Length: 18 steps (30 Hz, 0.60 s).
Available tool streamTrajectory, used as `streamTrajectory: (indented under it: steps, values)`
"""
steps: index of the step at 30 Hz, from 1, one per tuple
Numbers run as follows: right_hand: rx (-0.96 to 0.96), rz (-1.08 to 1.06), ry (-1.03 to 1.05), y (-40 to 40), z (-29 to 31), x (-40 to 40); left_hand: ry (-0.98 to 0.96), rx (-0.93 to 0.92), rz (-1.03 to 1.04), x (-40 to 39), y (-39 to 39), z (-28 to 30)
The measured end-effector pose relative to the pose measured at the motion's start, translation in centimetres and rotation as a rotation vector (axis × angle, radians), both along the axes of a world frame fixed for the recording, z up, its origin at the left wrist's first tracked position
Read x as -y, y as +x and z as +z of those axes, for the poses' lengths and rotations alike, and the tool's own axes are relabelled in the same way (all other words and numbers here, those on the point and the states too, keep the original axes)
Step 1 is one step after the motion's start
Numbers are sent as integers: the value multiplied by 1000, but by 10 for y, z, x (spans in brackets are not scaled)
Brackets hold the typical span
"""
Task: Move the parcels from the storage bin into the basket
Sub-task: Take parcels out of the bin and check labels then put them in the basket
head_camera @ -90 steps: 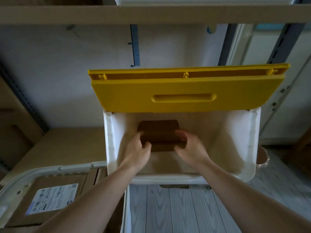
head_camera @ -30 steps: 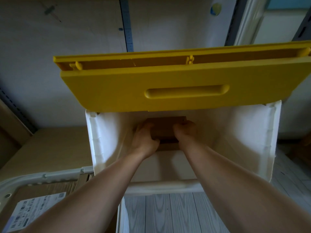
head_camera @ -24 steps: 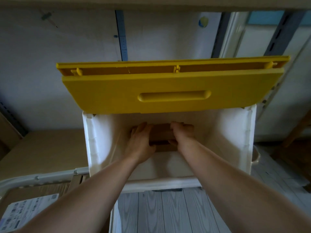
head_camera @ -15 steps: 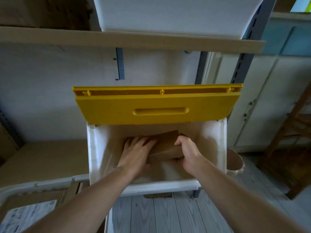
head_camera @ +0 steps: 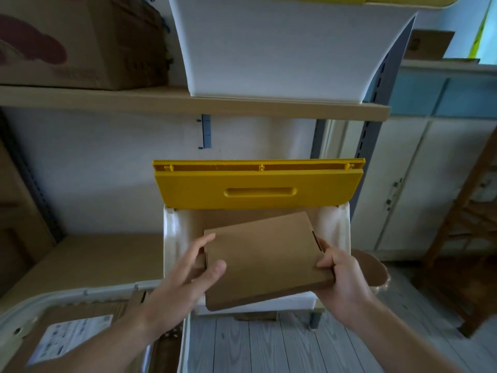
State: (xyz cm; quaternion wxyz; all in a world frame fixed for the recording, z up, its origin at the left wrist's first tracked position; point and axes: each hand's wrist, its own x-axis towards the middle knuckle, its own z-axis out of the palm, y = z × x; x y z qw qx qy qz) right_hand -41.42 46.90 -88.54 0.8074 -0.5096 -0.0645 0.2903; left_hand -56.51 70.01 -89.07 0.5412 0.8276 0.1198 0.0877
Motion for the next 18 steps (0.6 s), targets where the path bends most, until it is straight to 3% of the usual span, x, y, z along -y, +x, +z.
streamTrajectory:
  steps: [2, 6, 13, 18]
  values:
    - [5, 19, 12, -8, 2, -9, -137, 110, 109, 0, -5, 4]
    - [34, 91, -6, -26, 7, -43, -33, 283, 278, -13, -23, 11]
    - [75, 199, -62, -61, 12, -106, -60, 439, 536, -54, -63, 18]
    - [92, 227, -79, -80, 11, -145, -41, 403, 734, -82, -88, 18]
